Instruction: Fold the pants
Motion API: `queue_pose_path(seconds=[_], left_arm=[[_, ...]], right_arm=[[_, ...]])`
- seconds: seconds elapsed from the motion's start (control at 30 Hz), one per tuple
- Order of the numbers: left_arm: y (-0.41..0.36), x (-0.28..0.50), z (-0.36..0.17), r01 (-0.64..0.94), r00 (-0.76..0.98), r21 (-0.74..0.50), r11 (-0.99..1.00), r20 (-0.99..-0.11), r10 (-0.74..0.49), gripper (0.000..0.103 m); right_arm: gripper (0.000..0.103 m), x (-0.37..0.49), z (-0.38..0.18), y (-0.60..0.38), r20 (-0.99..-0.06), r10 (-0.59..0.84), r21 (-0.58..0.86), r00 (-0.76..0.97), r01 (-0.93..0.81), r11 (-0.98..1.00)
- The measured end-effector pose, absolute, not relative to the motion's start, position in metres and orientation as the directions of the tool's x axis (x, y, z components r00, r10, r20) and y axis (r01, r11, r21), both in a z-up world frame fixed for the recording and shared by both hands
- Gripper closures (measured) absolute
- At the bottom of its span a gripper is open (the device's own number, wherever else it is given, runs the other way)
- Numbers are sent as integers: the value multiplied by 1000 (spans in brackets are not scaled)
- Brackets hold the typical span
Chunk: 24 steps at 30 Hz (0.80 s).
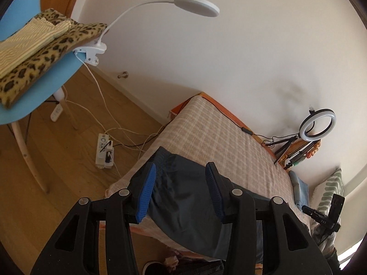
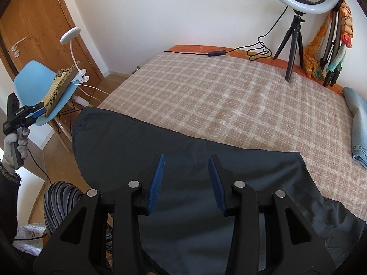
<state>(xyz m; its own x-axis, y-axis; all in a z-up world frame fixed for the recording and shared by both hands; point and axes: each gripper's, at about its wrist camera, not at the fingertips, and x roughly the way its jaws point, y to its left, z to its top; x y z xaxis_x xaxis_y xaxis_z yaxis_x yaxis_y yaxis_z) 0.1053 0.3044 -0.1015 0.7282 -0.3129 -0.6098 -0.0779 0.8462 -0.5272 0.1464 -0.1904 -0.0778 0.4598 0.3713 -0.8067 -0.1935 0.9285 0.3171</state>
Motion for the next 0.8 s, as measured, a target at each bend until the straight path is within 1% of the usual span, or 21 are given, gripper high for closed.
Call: queue_pose_path(seconds=[0.13, 0.23, 0.4, 0.6, 0.7, 0.73, 0.8], left_arm=[[309, 102, -152, -120, 691, -556, 823, -642, -333, 62], [306, 104, -178, -130, 676, -572, 810, -648, -350, 62], [302, 112, -201, -144, 680, -581, 801, -646, -346, 62], [301, 115, -212, -144, 692, -583, 800, -637, -340, 62], [301, 114, -213, -139, 709, -583, 801, -623, -331, 68], [301, 114, -213, -137, 714, -581, 803, -620, -327, 72], [300, 115, -212, -125, 719, -576, 808, -613, -326, 77]], right_arm=[[61, 164, -71, -150, -801, 412, 317, 434, -277, 907], [61, 182, -66, -112, -787, 452, 318, 420, -353, 880], [61, 222, -73, -45, -774, 516, 338, 368, -448, 827], [61, 275, -100, 45, -773, 581, 381, 254, -547, 745], [61, 295, -117, 93, -784, 590, 388, 192, -591, 707], [61, 300, -123, 109, -791, 587, 388, 169, -604, 696], [61, 307, -137, 138, -810, 571, 367, 138, -640, 675]])
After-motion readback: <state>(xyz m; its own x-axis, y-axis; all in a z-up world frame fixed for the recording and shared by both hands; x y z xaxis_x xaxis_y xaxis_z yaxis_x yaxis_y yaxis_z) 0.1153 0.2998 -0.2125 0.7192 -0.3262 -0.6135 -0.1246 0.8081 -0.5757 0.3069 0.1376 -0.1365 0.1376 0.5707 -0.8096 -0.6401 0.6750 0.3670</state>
